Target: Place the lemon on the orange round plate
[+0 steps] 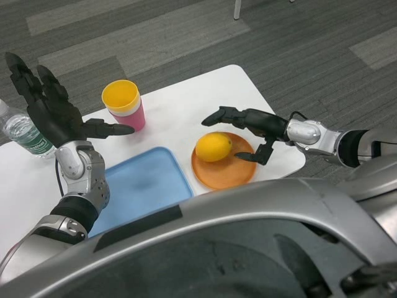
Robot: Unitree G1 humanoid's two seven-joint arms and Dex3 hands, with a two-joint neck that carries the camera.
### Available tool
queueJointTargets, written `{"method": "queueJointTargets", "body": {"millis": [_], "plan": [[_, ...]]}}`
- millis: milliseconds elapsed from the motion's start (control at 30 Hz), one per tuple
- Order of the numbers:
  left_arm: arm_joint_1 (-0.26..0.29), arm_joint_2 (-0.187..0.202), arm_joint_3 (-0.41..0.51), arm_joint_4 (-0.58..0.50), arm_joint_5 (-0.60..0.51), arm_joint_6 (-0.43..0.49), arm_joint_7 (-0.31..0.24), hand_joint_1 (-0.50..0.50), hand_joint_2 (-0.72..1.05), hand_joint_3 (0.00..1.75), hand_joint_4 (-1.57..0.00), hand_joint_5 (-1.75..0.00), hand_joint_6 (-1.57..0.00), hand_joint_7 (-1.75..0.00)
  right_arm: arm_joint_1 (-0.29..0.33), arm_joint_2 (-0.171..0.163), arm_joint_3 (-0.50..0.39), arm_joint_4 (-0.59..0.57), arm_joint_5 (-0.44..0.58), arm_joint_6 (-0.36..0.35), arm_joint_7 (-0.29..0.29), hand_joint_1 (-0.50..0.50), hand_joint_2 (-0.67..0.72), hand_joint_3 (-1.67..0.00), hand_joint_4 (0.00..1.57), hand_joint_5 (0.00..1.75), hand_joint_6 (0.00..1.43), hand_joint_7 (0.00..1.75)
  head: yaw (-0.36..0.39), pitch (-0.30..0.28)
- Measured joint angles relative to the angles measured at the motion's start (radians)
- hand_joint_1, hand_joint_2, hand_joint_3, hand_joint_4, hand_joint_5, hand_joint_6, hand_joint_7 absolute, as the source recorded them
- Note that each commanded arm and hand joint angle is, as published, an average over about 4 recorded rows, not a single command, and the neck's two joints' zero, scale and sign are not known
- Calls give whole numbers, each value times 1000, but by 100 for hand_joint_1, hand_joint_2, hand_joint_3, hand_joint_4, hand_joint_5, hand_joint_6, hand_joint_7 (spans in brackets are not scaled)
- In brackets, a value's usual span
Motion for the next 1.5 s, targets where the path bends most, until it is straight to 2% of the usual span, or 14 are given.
{"method": "queueJointTargets", "body": {"millis": [100, 133, 167, 233, 267, 367, 533, 633, 767, 900, 1133, 1267, 1400, 1500], "plan": [[0, 0, 0, 0, 0, 0, 0, -48, -64, 9, 0, 0, 0, -7, -4, -4, 0, 3, 0, 0, 8, -46, -54, -50, 0, 0, 0, 23, 1, -1], [0, 0, 0, 0, 0, 0, 0, -48, -64, 9, 0, 0, 0, -7, -6, -6, 0, 6, 0, 0, 10, -46, -57, -26, 0, 0, 0, 17, 1, -1], [0, 0, 0, 0, 0, 0, 0, -49, -64, 9, 0, 0, 0, -7, -8, -9, 0, 10, 0, 0, 11, -46, -57, -12, 0, 0, 0, 14, 1, -1], [0, 1, 0, 0, -1, 0, 0, -50, -66, 9, 0, 0, 0, -7, -11, -16, 0, 20, 0, 0, 15, -46, -46, 0, 0, 0, 0, 5, 2, -1], [0, 1, 0, 0, -2, 0, 0, -50, -68, 9, 0, 0, 0, -7, -11, -20, -2, 26, 1, 0, 18, -46, -40, 0, 0, 0, 0, 3, 2, 0], [0, 1, -1, 0, -2, 0, 0, -49, -72, 9, 0, 0, 0, -7, -11, -22, -18, 53, 10, -1, 22, -46, -5, 0, 0, 0, 0, 0, 0, 7], [0, 1, -1, 0, -2, 1, 0, -50, -72, 9, 0, 0, 0, -7, 10, -14, -94, 99, 43, -16, -26, -46, 55, 0, 0, 0, 0, 0, -6, 38], [0, -1, -1, -1, -2, 2, -1, -50, -72, 9, 0, 0, 0, -7, 39, 10, -165, 102, 51, -29, -71, -46, 68, 0, 0, 0, 0, 0, -10, 67], [0, -3, -1, -1, -4, 2, -2, -50, -72, 9, 0, 0, 0, -7, 68, 45, -241, 89, 55, -33, -122, -46, 72, 0, 0, 0, 0, 0, -13, 117], [-1, -5, -1, -2, -7, 2, -3, -50, -72, 9, 0, 0, 0, -7, 93, 94, -348, 53, 55, -35, -172, -46, 72, 0, 0, 0, 0, 0, -13, 174], [-1, -8, 1, -3, -8, -3, -4, -50, -72, 9, 0, 0, 0, -7, 90, 218, -520, 52, 54, -62, -234, -46, 72, 0, 0, 0, 0, 0, -29, 336], [3, -11, 1, -3, -9, -13, -4, -50, -72, 9, 0, 0, 0, -7, 59, 286, -598, 113, 57, -116, -321, -44, 72, 0, 0, 0, 0, 0, -36, 411], [13, -15, 1, -3, -9, -18, -4, -50, -72, 9, 0, 0, 0, -7, 36, 298, -627, 127, 58, -142, -361, -46, 72, 0, 0, 0, 0, 0, -53, 473], [20, -15, 1, -3, -9, -23, -4, -50, -72, 9, 0, 0, 0, -7, 27, 298, -641, 114, 59, -149, -373, -45, 72, 0, 0, 0, 0, 0, -62, 491]]}}
